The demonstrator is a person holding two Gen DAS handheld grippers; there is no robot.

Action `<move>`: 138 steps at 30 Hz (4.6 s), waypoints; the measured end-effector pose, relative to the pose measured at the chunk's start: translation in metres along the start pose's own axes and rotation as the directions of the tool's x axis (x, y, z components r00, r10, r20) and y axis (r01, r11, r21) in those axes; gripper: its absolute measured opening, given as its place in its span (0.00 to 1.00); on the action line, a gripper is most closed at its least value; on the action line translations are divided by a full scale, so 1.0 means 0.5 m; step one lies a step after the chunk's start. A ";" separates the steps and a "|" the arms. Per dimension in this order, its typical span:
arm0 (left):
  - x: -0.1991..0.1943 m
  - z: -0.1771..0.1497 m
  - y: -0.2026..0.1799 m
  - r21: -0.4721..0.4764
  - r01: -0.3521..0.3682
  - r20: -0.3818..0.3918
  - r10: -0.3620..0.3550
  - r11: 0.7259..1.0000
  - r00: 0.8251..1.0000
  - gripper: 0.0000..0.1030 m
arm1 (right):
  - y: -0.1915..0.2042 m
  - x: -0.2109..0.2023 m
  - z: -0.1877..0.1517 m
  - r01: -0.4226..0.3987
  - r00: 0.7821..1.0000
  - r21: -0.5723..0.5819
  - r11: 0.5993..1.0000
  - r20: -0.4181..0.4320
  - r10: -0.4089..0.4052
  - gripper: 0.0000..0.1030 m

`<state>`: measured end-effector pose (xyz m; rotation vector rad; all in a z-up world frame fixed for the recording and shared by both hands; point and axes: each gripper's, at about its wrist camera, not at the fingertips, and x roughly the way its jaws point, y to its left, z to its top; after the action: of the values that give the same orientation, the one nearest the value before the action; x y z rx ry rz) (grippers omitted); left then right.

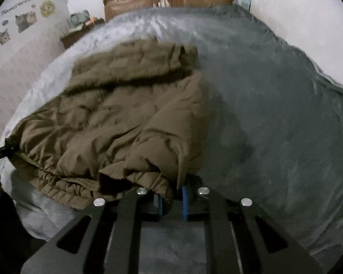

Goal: Fold large clothes

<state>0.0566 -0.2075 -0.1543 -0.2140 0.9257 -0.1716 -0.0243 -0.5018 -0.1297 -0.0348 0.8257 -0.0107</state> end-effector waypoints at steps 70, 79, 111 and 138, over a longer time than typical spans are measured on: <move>-0.044 0.346 0.188 -0.159 -0.100 0.268 0.141 0.982 0.953 0.97 | -0.034 0.216 0.257 -0.240 0.965 0.365 0.900 0.187 0.181 0.92; 0.128 0.320 0.201 -0.067 0.010 0.024 -0.008 0.998 1.000 0.97 | 0.036 0.308 0.253 -0.254 0.967 0.216 0.943 0.029 0.254 0.92; 0.043 0.512 0.059 -0.018 -0.201 0.472 0.186 0.979 0.862 0.06 | 0.099 0.147 0.415 0.049 0.880 0.090 0.995 0.466 -0.086 0.18; 0.131 0.425 -0.032 0.006 -0.418 0.354 0.389 0.908 0.850 0.97 | 0.268 0.173 0.378 0.154 0.901 0.124 0.980 0.389 -0.190 0.98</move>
<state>0.2657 -0.2153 -0.0769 0.0338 0.5911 0.2163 0.1726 -0.3647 -0.0701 -0.0239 0.4083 -0.2029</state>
